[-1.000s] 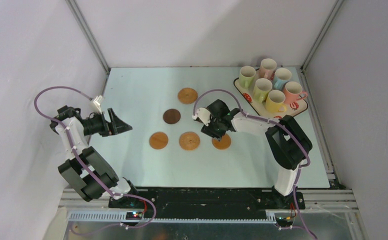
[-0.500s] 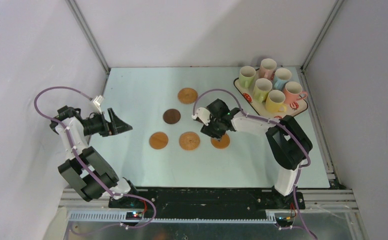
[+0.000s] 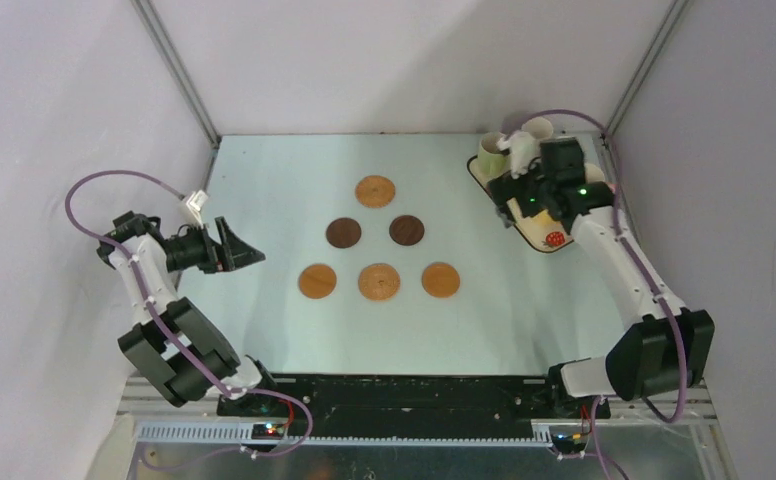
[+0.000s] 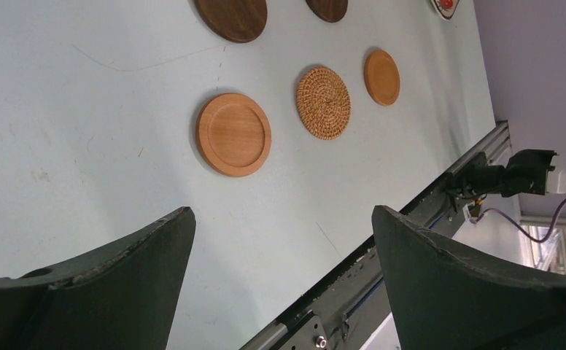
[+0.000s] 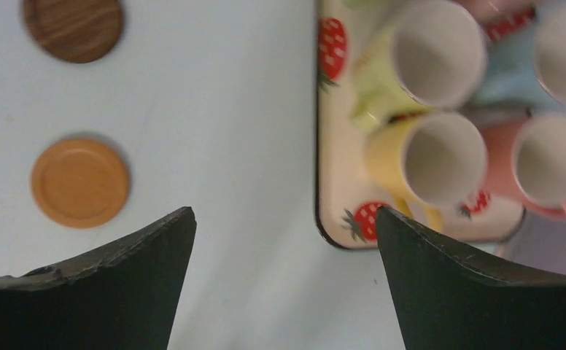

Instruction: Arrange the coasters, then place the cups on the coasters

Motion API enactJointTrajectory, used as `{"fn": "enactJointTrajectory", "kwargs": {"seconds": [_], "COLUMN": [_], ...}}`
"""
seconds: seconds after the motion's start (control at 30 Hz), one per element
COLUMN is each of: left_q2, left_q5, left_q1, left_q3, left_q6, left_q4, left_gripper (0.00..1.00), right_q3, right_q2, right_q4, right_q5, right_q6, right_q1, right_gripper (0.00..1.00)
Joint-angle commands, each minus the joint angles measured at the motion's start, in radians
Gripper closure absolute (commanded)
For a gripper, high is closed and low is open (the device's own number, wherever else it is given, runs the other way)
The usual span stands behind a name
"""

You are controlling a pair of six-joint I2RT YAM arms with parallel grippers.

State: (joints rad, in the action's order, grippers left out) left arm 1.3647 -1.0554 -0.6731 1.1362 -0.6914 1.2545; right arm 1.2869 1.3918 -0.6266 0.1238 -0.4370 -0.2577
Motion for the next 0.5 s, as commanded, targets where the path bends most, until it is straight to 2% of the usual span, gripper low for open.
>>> {"fn": "enactJointTrajectory", "kwargs": {"seconds": [0.0, 0.23, 0.37, 0.47], "left_q2": [-0.064, -0.119, -0.134, -0.129], "left_q5": [-0.059, -0.058, -0.06, -0.065], "left_q1": [-0.013, -0.014, -0.014, -0.015], "left_q3": [0.049, 0.041, 0.035, 0.038], "left_q6": [-0.086, -0.099, -0.098, -0.106], "left_q4": [0.07, 0.071, 0.065, 0.078], "left_gripper": [0.02, 0.02, 0.02, 0.02], "right_q3": [0.004, -0.032, -0.014, 0.0], "right_q2": [-0.048, -0.034, 0.035, 0.096], "right_q4": [-0.057, -0.012, 0.015, 0.022], "right_q5": [0.033, 0.131, 0.127, 0.144], "right_q6": [0.138, 0.119, 0.063, 0.02], "right_q1": [0.149, 0.351, 0.383, 0.393], "right_gripper": [0.01, 0.02, 0.06, 0.14]}}
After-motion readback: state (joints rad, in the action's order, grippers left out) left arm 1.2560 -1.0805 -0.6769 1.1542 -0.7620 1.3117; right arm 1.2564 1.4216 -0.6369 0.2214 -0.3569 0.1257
